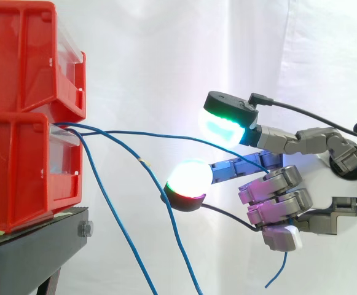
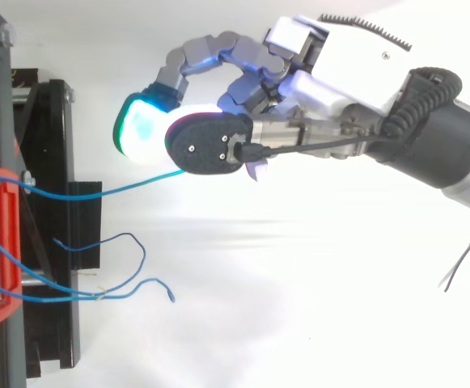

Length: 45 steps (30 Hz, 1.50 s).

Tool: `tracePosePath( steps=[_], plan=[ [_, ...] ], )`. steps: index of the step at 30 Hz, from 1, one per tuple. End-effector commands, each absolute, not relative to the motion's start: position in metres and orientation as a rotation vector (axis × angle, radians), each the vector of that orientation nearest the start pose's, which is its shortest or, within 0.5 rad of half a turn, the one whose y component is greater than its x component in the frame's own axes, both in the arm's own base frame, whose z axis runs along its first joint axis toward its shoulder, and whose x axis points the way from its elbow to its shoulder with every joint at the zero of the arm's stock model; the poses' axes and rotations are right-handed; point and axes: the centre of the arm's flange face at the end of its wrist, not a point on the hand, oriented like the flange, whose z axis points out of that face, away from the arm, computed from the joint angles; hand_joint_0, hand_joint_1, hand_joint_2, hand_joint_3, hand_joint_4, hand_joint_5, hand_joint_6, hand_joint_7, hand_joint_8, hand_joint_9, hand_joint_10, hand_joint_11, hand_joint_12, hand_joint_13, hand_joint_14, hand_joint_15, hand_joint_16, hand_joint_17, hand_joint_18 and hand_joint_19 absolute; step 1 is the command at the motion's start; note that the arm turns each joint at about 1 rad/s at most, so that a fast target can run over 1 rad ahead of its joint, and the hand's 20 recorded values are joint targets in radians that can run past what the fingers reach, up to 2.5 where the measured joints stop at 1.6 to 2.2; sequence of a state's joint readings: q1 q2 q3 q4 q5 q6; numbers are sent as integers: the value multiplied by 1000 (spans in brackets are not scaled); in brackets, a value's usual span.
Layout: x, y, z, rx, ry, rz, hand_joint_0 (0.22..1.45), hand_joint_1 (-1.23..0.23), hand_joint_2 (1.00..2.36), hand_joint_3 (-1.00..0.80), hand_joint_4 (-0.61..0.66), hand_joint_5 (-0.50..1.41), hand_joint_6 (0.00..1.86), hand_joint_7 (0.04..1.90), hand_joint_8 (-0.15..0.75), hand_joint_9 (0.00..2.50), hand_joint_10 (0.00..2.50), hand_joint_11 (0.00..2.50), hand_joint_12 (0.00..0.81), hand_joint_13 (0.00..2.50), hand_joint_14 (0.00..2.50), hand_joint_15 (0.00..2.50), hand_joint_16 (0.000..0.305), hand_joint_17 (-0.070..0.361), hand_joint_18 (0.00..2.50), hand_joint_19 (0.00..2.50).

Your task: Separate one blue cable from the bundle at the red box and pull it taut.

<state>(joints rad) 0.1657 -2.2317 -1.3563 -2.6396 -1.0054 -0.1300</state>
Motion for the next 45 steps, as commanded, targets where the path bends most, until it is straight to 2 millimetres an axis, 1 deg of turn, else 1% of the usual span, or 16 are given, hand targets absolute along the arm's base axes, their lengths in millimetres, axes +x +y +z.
tracePosePath(
  steps=[1, 10, 14, 16, 18, 19, 23, 25, 30, 35, 38, 39, 40, 42, 43, 45],
  plan=[
    [726, -68, 235, 1277, 924, 843, 591, -524, 1002, -478, 184, -217, 771, 911, 577, 1144, 2500, 2500, 589, 1738, 2500, 1667, 162, 121, 2060, 622],
    [728, -47, 236, 1251, 961, 873, 556, -498, 1000, -500, 208, -217, 785, 899, 578, 1167, 2500, 2500, 584, 1751, 2500, 1655, 166, 124, 2098, 586],
    [731, -36, 237, 1225, 1000, 919, 550, -548, 1000, -500, 211, -218, 790, 901, 582, 1175, 2500, 2500, 577, 1752, 2500, 1670, 168, 126, 2110, 588],
    [732, -31, 238, 1218, 1006, 930, 558, -600, 1000, -500, 203, -219, 794, 916, 587, 1182, 2500, 2500, 575, 1749, 2500, 1648, 164, 123, 2102, 590],
    [732, -30, 239, 1216, 1007, 934, 564, -619, 1000, -500, 198, -220, 801, 914, 581, 1181, 2500, 2500, 576, 1748, 2500, 1651, 162, 121, 2099, 602],
    [733, -26, 239, 1214, 1013, 937, 570, -627, 1000, -500, 195, -221, 803, 921, 584, 1183, 2500, 2500, 577, 1747, 2500, 1653, 161, 121, 2098, 598],
    [735, -24, 244, 1212, 1006, 945, 612, -678, 1012, -360, 192, -224, 832, 947, 570, 1185, 2500, 2500, 570, 1738, 2500, 1647, 160, 120, 2087, 611],
    [736, -24, 247, 1212, 1006, 945, 613, -692, 1018, -273, 188, -224, 843, 973, 564, 1186, 2500, 2500, 559, 1734, 2500, 1583, 160, 120, 2089, 629],
    [738, -23, 253, 1214, 1012, 941, 608, -703, 1023, -205, 178, -223, 852, 981, 564, 1189, 2500, 2500, 550, 1724, 2500, 1573, 157, 118, 2088, 653],
    [738, -23, 252, 1216, 1017, 937, 610, -707, 1022, -207, 173, -223, 852, 988, 560, 1187, 2500, 2500, 544, 1705, 2500, 1615, 157, 118, 2088, 669],
    [738, -22, 252, 1216, 1018, 938, 576, -659, 1009, -390, 189, -222, 856, 979, 550, 1186, 2500, 2500, 539, 1705, 2500, 1563, 160, 120, 2099, 672],
    [738, -22, 252, 1216, 1020, 938, 547, -514, 1000, -500, 213, -221, 858, 957, 552, 1194, 2500, 2500, 532, 1714, 2500, 1539, 165, 124, 2127, 653],
    [738, -22, 252, 1216, 1018, 938, 540, -418, 1000, -500, 227, -220, 853, 955, 557, 1200, 2500, 2500, 526, 1714, 2500, 1518, 165, 124, 2132, 653],
    [738, -21, 252, 1213, 1017, 942, 549, -351, 1000, -500, 229, -219, 850, 946, 565, 1213, 2500, 2500, 522, 1712, 2500, 1490, 162, 122, 2125, 634],
    [738, -22, 252, 1215, 1016, 942, 552, -344, 1000, -500, 228, -219, 849, 940, 567, 1214, 2500, 2500, 523, 1712, 2500, 1496, 164, 123, 2123, 633],
    [738, -24, 252, 1216, 1011, 942, 583, -343, 1000, -500, 220, -218, 844, 949, 580, 1230, 2500, 2500, 523, 1708, 2500, 1478, 155, 116, 2104, 642]
  ],
)
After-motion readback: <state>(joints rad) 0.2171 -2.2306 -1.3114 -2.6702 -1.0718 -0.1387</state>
